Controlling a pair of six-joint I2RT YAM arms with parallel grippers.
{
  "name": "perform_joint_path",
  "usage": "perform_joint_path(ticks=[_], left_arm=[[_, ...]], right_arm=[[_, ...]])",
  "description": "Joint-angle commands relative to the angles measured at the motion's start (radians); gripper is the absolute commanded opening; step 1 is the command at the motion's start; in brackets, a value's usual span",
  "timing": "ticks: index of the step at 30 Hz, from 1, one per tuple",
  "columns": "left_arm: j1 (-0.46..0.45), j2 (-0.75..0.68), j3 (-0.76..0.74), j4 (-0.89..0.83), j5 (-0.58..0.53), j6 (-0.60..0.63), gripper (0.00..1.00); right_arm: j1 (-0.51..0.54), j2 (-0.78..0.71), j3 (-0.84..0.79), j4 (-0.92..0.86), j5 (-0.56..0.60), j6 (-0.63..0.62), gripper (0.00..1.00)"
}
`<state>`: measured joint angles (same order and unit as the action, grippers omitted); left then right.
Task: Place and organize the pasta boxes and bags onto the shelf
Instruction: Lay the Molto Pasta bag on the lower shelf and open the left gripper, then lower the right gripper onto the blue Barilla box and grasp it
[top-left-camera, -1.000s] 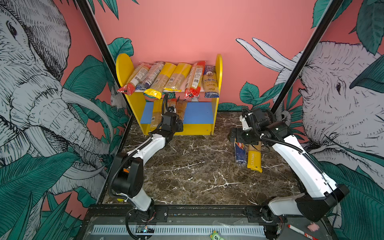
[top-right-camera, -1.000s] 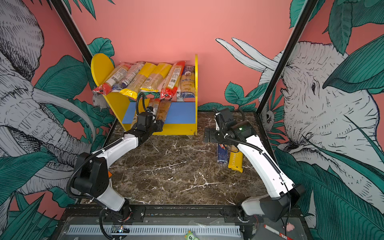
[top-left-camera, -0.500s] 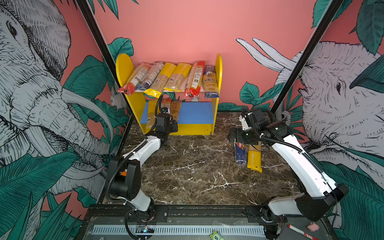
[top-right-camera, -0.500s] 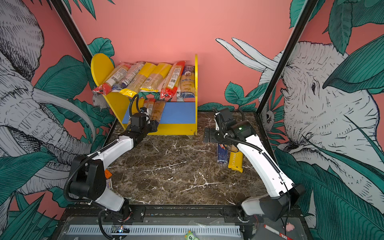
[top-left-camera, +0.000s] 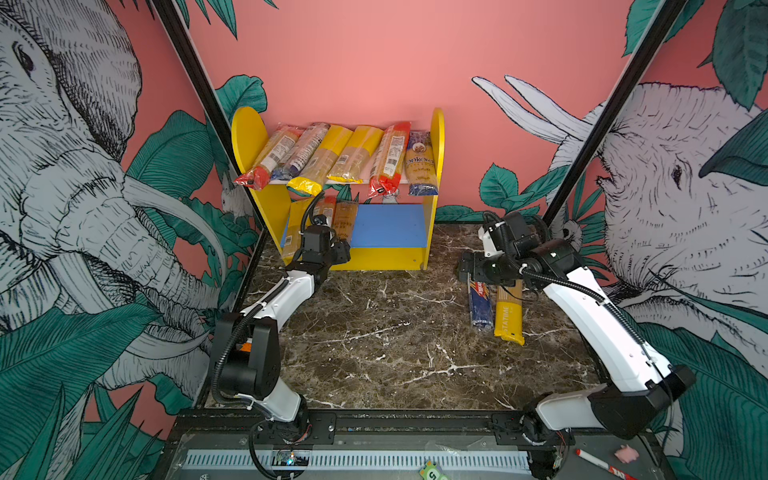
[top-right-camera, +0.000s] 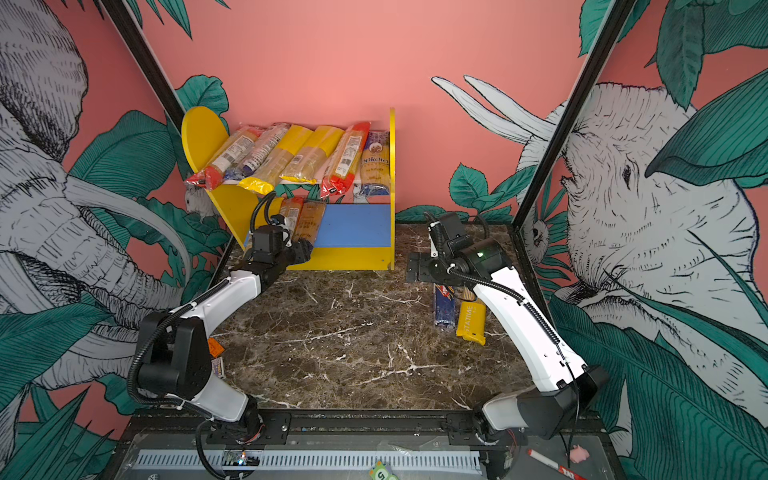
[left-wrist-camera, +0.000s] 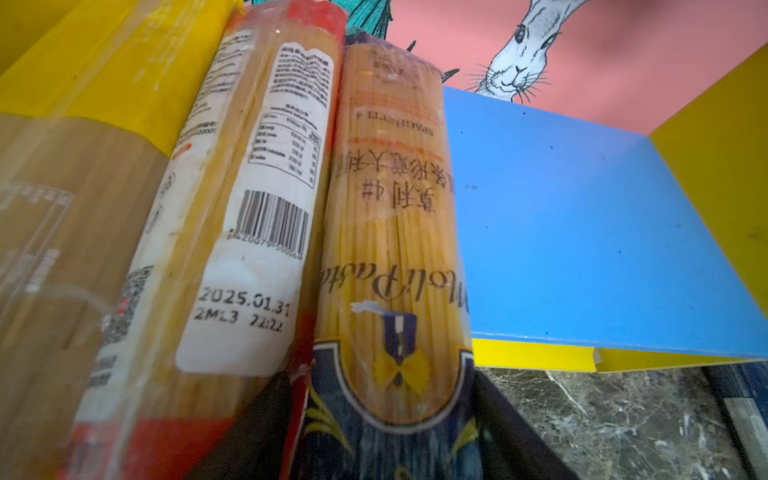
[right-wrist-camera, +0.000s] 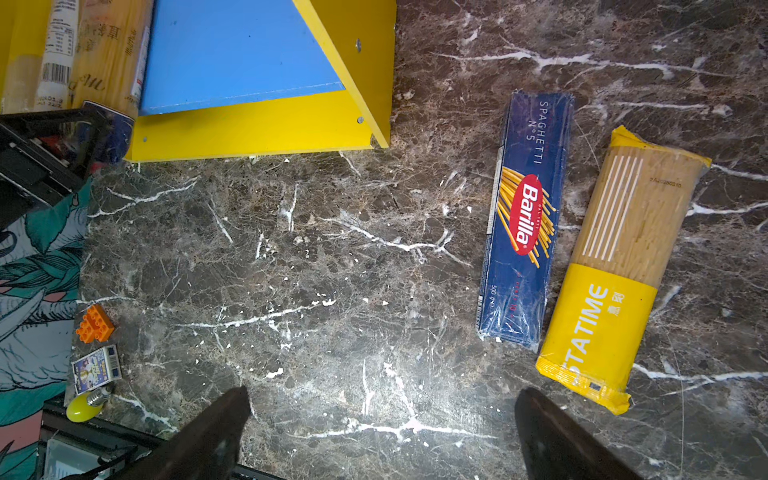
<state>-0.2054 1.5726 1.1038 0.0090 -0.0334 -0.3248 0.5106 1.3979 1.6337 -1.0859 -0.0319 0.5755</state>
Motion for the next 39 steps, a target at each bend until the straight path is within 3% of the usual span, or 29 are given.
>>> perform_joint_path(ticks=[1,11,21,26,30,33,39], left_arm=[[0.019,-0.038,-0.012,-0.021,0.009,-0.036,0.78],[-0.11,-0.08,0.045,-0.079,0.048,-0.008,0.85],[-0.196,-0.221,-0.054,-0.127,0.048,-0.032,0.88],[-0.211,-0.342,-0.12,-0.183,0.062,-0.027,0.88],[-0.239,-0.479,-0.185,-0.236,0.045,0.048,0.9],[-0.252,-0.584,-0.198,-0.33,0.048,0.105,0.99],[-0.255,-0.777,-0.206,-0.556,0.007,0.136,1.0]], right_arm=[[0.0,-0.004,-0.003,-0.016,0.033,0.004,0.99],[-0.004,-0.037,-0.073,-0.013,0.051,-0.038,0.99],[-0.035,-0.09,-0.248,0.041,0.059,-0.038,0.99],[-0.055,-0.076,-0.361,0.068,0.081,-0.022,0.99],[-0.055,-0.082,-0.474,0.143,0.111,0.017,0.99],[-0.055,-0.089,-0.553,0.213,0.103,0.041,0.99],[-0.056,-0.026,-0.613,0.276,0.148,0.045,0.99]])
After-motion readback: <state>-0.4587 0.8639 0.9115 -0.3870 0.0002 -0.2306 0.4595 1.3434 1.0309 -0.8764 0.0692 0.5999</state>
